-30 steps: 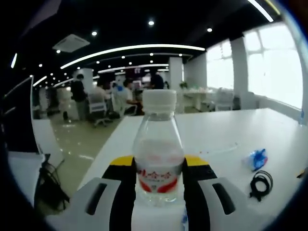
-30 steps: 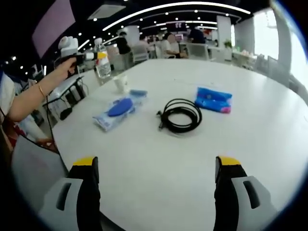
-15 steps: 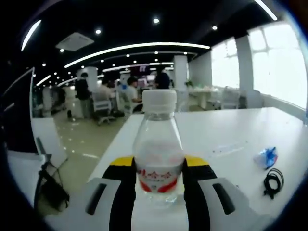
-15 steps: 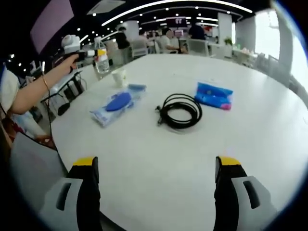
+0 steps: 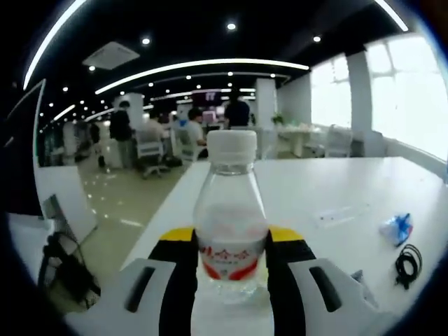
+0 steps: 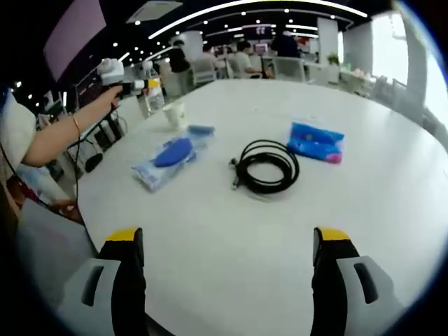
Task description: Arrange the tabletop items into an orderly group along one side of the table until the central work area is clear of visible clutter.
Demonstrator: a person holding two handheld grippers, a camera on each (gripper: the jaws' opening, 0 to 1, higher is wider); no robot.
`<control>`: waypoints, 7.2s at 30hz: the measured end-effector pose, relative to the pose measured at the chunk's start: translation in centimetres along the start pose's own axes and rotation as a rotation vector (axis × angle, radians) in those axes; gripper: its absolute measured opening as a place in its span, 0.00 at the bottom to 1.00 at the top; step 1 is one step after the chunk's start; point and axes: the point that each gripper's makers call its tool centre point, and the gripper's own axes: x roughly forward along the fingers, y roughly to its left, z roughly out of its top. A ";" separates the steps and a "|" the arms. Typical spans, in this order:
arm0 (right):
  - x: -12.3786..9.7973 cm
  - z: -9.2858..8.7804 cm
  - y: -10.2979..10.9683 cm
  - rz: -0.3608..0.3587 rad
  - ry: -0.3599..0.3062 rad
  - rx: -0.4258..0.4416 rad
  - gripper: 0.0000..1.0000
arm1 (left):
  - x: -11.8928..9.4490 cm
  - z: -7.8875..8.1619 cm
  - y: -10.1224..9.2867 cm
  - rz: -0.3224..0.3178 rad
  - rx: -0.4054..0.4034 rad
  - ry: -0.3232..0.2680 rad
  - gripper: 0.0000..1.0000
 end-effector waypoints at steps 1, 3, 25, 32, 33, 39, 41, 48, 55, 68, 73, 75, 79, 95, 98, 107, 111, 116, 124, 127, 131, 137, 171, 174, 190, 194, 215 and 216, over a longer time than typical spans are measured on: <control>0.0 0.0 0.0 0.000 0.000 0.002 0.99 | 0.2 -0.2 0.1 0.002 0.002 0.003 0.35; 0.1 0.0 -0.2 -0.005 0.003 0.005 0.99 | 0.6 -0.7 0.3 0.010 0.004 0.010 0.35; 0.1 -2.2 0.2 -0.003 0.070 0.005 0.99 | 3.0 -5.2 1.4 0.031 -0.034 0.020 0.35; 0.0 -2.4 -0.1 -0.012 0.076 0.012 0.99 | 3.0 -6.3 1.6 0.033 -0.048 0.001 0.35; 0.0 -2.5 -0.2 -0.014 0.078 0.010 0.99 | 3.1 -6.2 1.6 0.033 -0.042 0.000 0.35; 0.2 -2.4 -0.1 -0.012 0.078 0.012 0.99 | 2.9 -6.4 1.0 0.025 -0.024 -0.020 0.36; 0.3 -2.3 0.0 -0.006 0.074 0.012 0.99 | 2.9 -6.3 0.9 0.022 -0.019 -0.019 0.36; 0.5 -2.1 0.2 0.001 0.068 0.008 0.99 | 2.7 -6.4 0.8 0.026 -0.015 -0.009 0.37; 0.5 -2.0 0.1 0.007 0.057 0.014 0.99 | 2.1 -4.8 1.3 0.066 0.014 -0.047 0.54; 0.4 -0.4 0.2 0.035 0.031 -0.059 1.00 | 0.4 -5.2 2.9 0.080 -0.042 0.014 0.81; 0.6 0.8 0.2 0.053 0.016 -0.065 1.00 | -0.7 -5.2 2.6 0.062 0.002 0.034 0.98; 0.6 1.1 0.3 0.064 0.011 -0.067 1.00 | -1.2 -5.1 2.1 0.041 0.032 0.043 0.99; 0.8 1.8 0.4 0.081 0.004 -0.074 1.00 | -2.2 -5.1 1.3 0.022 0.064 0.070 0.99; 1.5 6.5 0.2 0.141 -0.066 -0.157 1.00 | -7.5 -3.1 -2.9 -0.109 0.063 0.091 0.99; 1.9 7.7 0.2 0.157 -0.079 -0.173 1.00 | -8.4 -3.1 -3.8 -0.129 0.063 0.096 0.99; 3.9 10.7 0.8 0.246 -0.112 -0.188 1.00 | -12.1 -2.6 -6.8 -0.197 0.048 0.105 0.99; 5.1 12.0 1.2 0.286 -0.126 -0.196 1.00 | -13.1 -2.4 -7.3 -0.198 0.041 0.062 0.99; 6.5 13.5 1.6 0.324 -0.147 -0.209 0.99 | -14.4 -4.7 -8.5 -0.222 0.075 0.142 0.99; 9.4 15.3 2.0 0.362 -0.177 -0.237 0.99 | -17.1 -8.3 -10.7 -0.250 0.007 0.246 0.96; 10.3 15.9 2.2 0.372 -0.194 -0.255 0.99 | -18.1 -9.6 -10.9 -0.231 -0.032 0.288 0.95; 12.3 16.4 2.6 0.386 -0.209 -0.287 0.99 | -19.2 -11.2 -11.5 -0.217 -0.084 0.324 0.94; 14.7 16.2 3.5 0.414 -0.200 -0.320 0.98 | -19.8 -13.4 -12.1 -0.194 -0.141 0.389 0.91; 26.8 13.6 6.2 0.364 -0.142 -0.625 0.25 | -17.9 -20.3 -17.6 -0.040 -0.504 0.578 0.37; 27.1 13.8 6.3 0.356 -0.148 -0.655 0.22 | -18.0 -20.6 -17.2 -0.024 -0.498 0.581 0.30; 26.6 13.0 6.3 0.349 -0.058 -0.694 0.03 | -17.8 -20.6 -15.8 -0.008 -0.469 0.592 0.08; 25.8 12.8 5.9 0.343 -0.039 -0.712 0.01 | -17.4 -19.8 -14.7 -0.002 -0.438 0.562 0.00; 15.2 13.2 2.1 0.252 -0.050 -0.445 0.01 | -12.5 -13.1 -12.7 -0.116 -0.259 0.451 0.00; 14.9 13.3 1.9 0.247 -0.053 -0.431 0.01 | -12.1 -12.7 -12.9 -0.116 -0.245 0.445 0.00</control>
